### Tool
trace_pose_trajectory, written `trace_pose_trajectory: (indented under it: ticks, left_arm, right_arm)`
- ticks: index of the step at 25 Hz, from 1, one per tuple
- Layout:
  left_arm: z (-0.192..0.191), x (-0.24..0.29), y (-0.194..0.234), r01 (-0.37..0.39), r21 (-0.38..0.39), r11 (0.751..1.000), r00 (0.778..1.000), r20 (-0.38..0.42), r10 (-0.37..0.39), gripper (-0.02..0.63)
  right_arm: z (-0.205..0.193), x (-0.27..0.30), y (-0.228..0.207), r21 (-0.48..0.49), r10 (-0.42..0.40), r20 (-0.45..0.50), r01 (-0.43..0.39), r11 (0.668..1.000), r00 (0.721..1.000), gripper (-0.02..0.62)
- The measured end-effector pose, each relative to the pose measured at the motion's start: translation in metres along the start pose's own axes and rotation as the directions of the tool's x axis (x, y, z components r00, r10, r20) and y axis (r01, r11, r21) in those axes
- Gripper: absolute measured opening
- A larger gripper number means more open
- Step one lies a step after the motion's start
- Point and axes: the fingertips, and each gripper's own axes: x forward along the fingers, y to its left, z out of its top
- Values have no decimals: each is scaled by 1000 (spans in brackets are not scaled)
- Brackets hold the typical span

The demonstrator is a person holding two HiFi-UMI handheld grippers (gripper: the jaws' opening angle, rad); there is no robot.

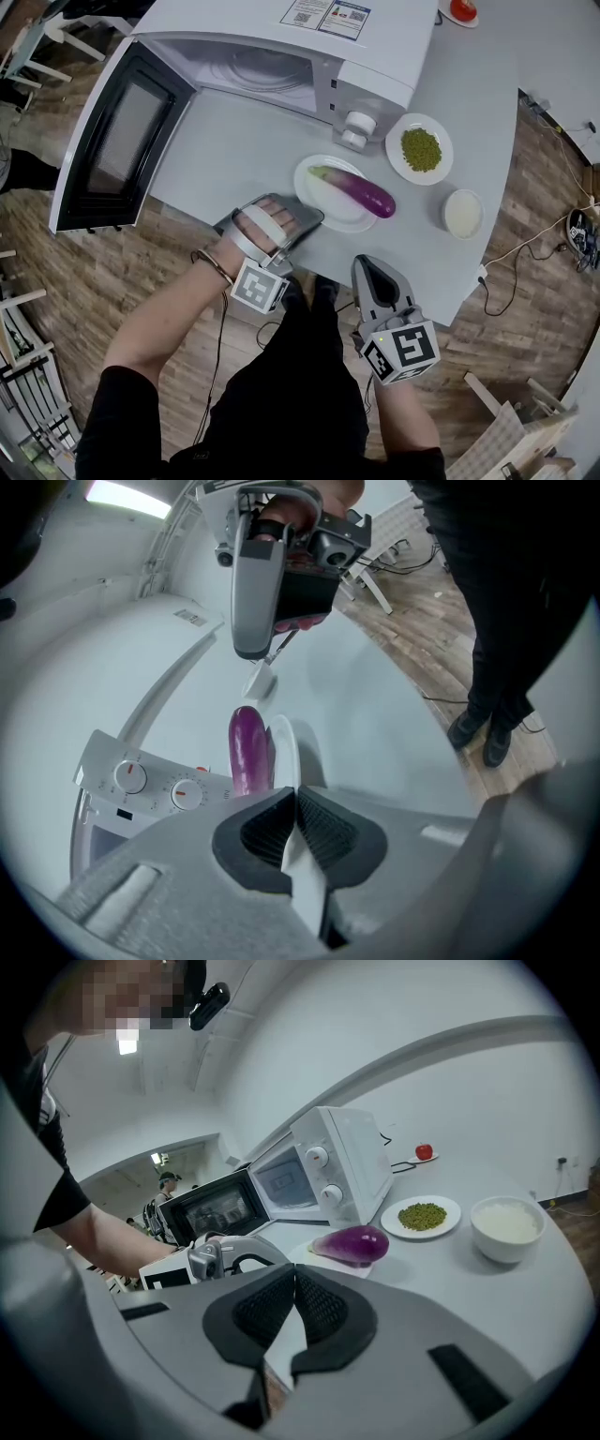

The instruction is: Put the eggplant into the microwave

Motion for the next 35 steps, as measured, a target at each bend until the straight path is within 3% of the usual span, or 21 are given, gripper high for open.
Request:
trace_pose_trajectory:
  ticks: [13,35]
  left_arm:
    - [-11,-6,-3,-112,15,994,994,-7,112,17]
    - [-37,-27,-3,-196,17,981,979,-55,196,17]
  right_arm:
    - [-10,5,5,0,-5,-22,5,1000,1000,15]
    - [-6,20,20,-46,24,-54,-26,999,998,15]
